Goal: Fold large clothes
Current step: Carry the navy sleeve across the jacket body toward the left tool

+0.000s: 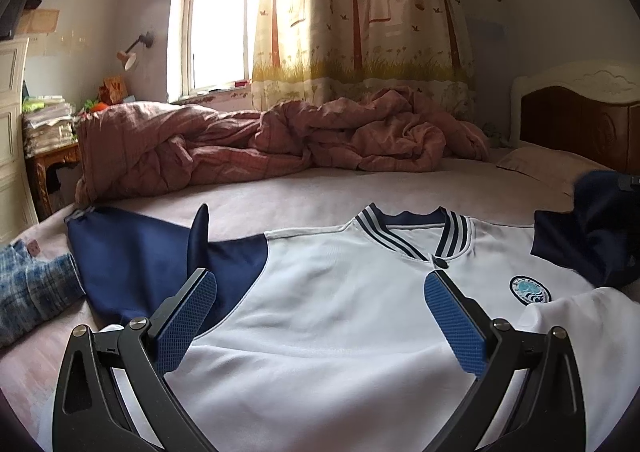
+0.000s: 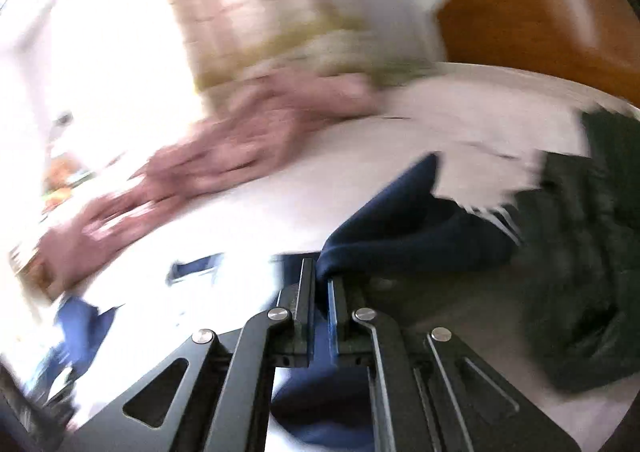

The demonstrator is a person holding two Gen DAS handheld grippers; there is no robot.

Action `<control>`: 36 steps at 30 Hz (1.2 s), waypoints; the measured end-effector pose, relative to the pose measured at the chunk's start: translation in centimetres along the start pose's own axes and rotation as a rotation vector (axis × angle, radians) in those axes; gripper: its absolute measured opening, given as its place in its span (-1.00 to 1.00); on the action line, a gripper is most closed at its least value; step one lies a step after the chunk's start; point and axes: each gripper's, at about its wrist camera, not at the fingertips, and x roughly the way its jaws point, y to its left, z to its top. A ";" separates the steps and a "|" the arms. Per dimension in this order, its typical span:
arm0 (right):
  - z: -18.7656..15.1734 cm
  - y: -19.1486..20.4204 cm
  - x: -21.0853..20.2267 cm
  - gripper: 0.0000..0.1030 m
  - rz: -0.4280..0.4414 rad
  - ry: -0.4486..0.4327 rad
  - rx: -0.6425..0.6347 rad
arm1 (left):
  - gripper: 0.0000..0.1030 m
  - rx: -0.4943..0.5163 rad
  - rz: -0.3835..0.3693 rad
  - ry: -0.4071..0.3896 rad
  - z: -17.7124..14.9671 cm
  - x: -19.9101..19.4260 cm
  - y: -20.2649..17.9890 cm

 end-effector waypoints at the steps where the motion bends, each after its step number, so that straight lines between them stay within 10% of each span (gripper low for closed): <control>1: -0.7 2.0 -0.5 -0.89 0.065 0.020 -0.035 | 1.00 0.007 0.002 -0.007 0.0 -0.2 -0.1; 8: -9.9 10.4 0.1 -0.89 0.210 0.256 -0.206 | 1.00 0.013 0.009 -0.043 0.3 -1.0 -0.3; 18: -10.2 7.0 -2.8 -0.41 0.173 0.190 -0.103 | 0.99 -0.007 -0.073 -0.080 1.9 -3.7 -0.4; 25: -6.1 2.3 -4.9 -0.41 -0.050 0.033 -0.037 | 0.63 0.106 -0.274 -0.018 4.2 -5.1 -7.0; 30: -4.6 -2.4 -5.2 -0.41 -0.193 0.014 0.057 | 0.51 0.103 -0.502 0.134 5.9 -3.2 -13.1; 36: -4.0 -4.3 -4.3 -0.41 -0.228 0.059 0.041 | 0.19 0.161 -0.574 0.316 6.0 0.6 -20.3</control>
